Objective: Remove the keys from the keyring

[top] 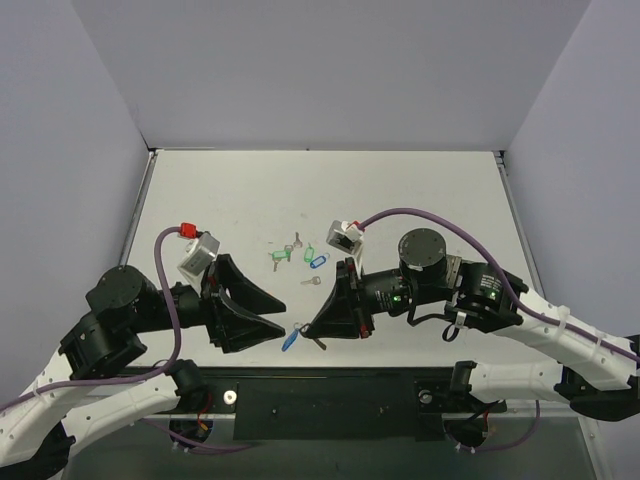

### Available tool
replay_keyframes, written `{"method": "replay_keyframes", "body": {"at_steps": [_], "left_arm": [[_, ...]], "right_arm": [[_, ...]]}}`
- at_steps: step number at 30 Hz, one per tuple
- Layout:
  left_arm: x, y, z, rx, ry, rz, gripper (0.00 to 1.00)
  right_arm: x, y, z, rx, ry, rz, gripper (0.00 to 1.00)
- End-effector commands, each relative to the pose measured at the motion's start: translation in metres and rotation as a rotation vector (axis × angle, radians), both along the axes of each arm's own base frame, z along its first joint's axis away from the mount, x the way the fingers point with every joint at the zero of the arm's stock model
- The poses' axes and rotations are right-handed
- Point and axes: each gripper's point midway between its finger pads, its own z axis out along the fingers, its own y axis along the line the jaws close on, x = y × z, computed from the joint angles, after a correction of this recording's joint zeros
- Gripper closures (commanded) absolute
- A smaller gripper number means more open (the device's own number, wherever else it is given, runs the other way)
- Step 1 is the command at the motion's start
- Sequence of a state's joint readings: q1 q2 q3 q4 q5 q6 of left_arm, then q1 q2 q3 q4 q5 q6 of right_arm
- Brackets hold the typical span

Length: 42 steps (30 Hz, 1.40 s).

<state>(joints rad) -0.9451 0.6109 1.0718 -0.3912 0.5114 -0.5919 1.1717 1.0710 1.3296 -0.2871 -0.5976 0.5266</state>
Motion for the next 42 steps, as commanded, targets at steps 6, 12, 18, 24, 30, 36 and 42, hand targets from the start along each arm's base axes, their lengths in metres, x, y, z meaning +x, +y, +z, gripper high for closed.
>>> {"method": "replay_keyframes", "body": {"at_steps": [6, 12, 18, 24, 30, 36, 42], "left_arm": [[-0.001, -0.008, 0.011, -0.044, -0.021, -0.035, 0.42], [-0.002, -0.013, 0.005, -0.024, -0.001, -0.062, 0.47], [-0.005, -0.014, 0.003, -0.029, 0.009, -0.083, 0.55], [-0.006, -0.014, 0.005, -0.046, 0.007, -0.090, 0.59], [-0.007, -0.013, 0.006, -0.044, 0.014, -0.091, 0.64], [-0.009, -0.014, 0.005, -0.040, 0.023, -0.105, 0.64], [-0.011, -0.013, 0.008, -0.055, 0.020, -0.112, 0.66]], "right_arm": [[-0.010, -0.002, 0.040, 0.121, -0.033, 0.035, 1.00], [-0.010, 0.000, 0.041, 0.128, -0.034, 0.033, 1.00], [-0.009, 0.002, 0.040, 0.125, -0.033, 0.030, 1.00], [-0.007, 0.003, 0.039, 0.121, -0.034, 0.021, 1.00], [-0.005, 0.005, 0.039, 0.118, -0.034, 0.014, 1.00], [-0.003, 0.007, 0.038, 0.115, -0.035, 0.006, 1.00], [-0.002, 0.009, 0.037, 0.109, -0.032, 0.004, 1.00]]}}
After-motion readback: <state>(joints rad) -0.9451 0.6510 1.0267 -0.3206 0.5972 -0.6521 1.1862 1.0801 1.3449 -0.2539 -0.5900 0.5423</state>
